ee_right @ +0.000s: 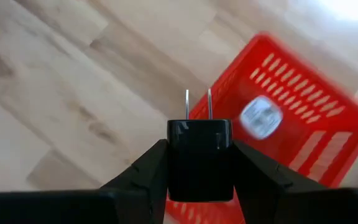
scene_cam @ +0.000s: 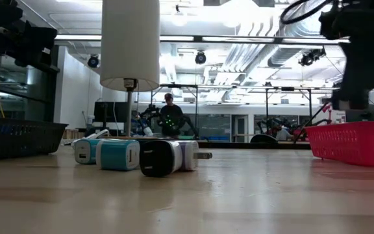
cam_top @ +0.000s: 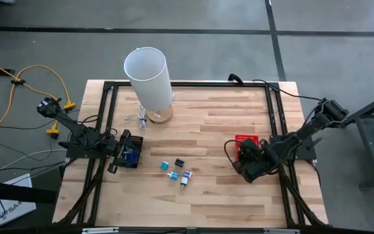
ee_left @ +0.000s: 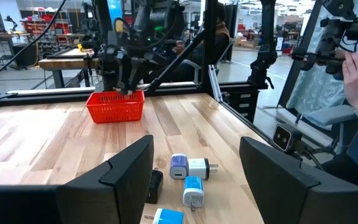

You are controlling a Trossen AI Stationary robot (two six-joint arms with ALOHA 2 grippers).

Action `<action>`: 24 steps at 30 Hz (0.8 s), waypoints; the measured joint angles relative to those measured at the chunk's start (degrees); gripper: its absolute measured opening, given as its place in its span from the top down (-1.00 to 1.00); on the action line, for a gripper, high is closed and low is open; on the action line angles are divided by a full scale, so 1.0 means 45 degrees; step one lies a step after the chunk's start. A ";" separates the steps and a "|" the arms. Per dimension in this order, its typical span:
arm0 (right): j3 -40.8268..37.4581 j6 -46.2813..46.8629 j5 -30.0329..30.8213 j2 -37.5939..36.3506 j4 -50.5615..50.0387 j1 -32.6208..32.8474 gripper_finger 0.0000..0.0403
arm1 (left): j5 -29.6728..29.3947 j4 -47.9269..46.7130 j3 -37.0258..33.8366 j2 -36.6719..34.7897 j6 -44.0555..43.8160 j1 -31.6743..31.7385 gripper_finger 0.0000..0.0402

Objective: Pick & Place Office items
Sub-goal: Put the right black charger adapter into the red bin

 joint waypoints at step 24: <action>-0.2825 0.2086 -0.0966 0.0019 0.2521 0.0528 0.30 | -0.0003 -0.0002 0.0000 0.0005 0.0000 0.0000 -0.16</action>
